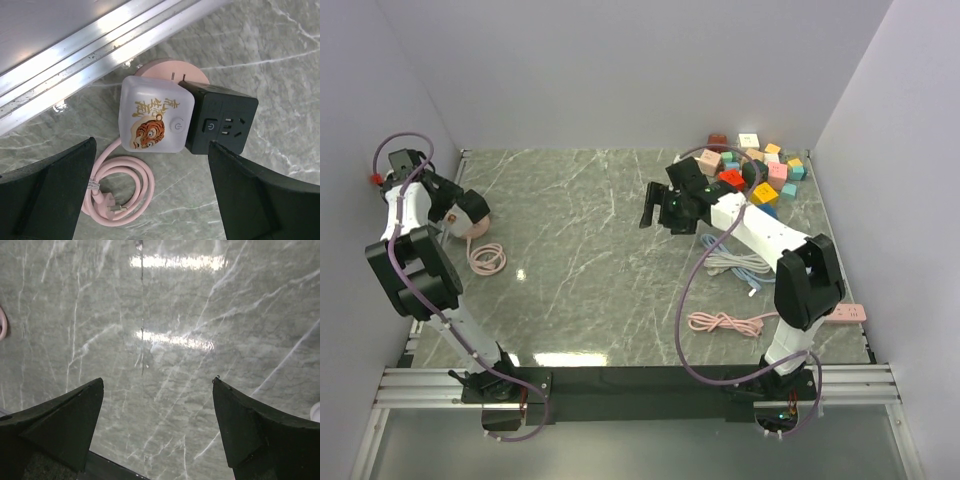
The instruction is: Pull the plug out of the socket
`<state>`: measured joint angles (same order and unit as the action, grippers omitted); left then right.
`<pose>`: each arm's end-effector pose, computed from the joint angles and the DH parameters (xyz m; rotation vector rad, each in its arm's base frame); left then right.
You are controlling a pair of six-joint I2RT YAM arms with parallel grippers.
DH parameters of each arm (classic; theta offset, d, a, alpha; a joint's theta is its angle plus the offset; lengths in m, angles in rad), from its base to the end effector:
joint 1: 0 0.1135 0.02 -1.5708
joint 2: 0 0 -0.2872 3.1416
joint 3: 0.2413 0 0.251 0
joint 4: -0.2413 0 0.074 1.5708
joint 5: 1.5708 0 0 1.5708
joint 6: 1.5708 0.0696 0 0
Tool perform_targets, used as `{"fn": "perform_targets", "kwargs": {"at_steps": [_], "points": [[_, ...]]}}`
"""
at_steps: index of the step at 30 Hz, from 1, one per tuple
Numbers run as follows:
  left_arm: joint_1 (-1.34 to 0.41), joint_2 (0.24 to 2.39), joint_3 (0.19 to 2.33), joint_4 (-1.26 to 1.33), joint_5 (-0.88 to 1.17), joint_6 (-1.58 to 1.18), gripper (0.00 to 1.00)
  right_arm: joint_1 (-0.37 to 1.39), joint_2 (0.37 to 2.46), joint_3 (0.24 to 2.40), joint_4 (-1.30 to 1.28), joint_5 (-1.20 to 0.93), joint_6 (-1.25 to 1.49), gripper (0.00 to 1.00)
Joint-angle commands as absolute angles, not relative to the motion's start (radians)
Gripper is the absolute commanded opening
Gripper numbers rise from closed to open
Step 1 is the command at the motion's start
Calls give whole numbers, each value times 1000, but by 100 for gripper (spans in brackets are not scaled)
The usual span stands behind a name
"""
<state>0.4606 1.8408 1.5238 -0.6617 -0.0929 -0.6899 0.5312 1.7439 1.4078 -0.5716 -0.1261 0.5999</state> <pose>0.3795 0.1955 0.2524 -1.4138 2.1142 0.0287 0.3468 0.2139 0.2599 0.0326 2.5799 0.6134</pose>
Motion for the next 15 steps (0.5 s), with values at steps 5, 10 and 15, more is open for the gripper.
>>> {"fn": "perform_targets", "kwargs": {"at_steps": [5, 10, 15], "points": [[468, 1747, 1395, -582, -189, -836, 99, 529, 1789, 1525, -607, -129, 552, 96], [472, 1715, 1297, -490, -176, -975, 99, 529, 1827, 1568, -627, -156, 535, 96], [474, 1695, 1259, -407, -204, -1135, 99, 531, 1836, 1580, -633, -158, 517, 96]]}}
